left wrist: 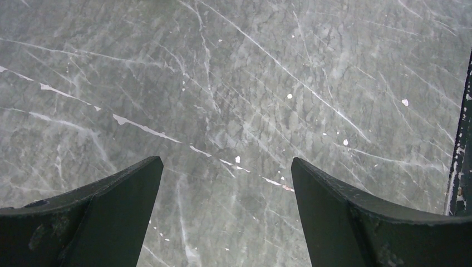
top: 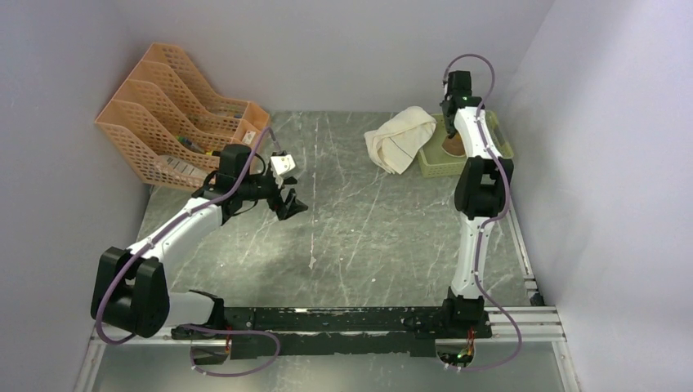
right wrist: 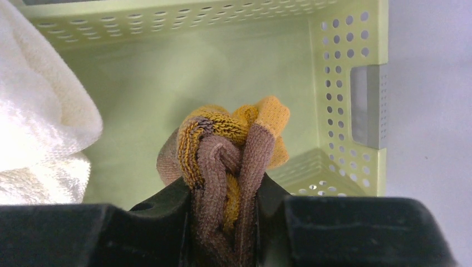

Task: Roll the towels
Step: Place the towel at the center of the board.

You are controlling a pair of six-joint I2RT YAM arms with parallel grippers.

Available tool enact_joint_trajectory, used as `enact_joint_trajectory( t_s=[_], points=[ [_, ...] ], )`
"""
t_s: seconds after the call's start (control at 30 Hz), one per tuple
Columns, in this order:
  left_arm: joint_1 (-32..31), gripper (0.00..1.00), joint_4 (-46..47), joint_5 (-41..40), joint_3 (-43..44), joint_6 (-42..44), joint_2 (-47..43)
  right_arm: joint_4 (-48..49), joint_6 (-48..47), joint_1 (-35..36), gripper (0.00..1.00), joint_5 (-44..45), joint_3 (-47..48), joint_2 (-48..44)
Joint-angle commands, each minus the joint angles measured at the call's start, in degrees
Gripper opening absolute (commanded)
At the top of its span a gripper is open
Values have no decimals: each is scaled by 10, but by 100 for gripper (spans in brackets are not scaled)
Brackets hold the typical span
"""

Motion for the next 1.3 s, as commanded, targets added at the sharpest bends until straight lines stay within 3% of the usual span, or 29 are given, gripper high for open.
enact_joint_trajectory(
  t_s=[0.0, 0.27, 0.5, 0.63, 0.73, 0.87, 1.27],
  points=[
    [-7, 99, 6, 16, 1, 8, -2, 48, -86, 6, 0, 10, -27, -23],
    [-18, 99, 3, 14, 4, 11, 11, 23, -144, -18, 0, 44, 10, 13],
    [-26, 99, 7, 14, 1, 9, 8, 117, -275, -23, 0, 144, -115, -53],
    [-30, 99, 5, 16, 1, 12, 9, 51, -291, -33, 0, 105, -80, -46],
    [-34, 99, 9, 16, -2, 11, 8, 29, -311, -37, 0, 42, -105, -65],
    [-42, 99, 8, 15, -2, 13, 11, 36, -321, -38, 9, 51, -121, -57],
    [-64, 99, 8, 3, -11, 16, 16, 11, -316, -61, 14, 25, -30, 46]
  ],
)
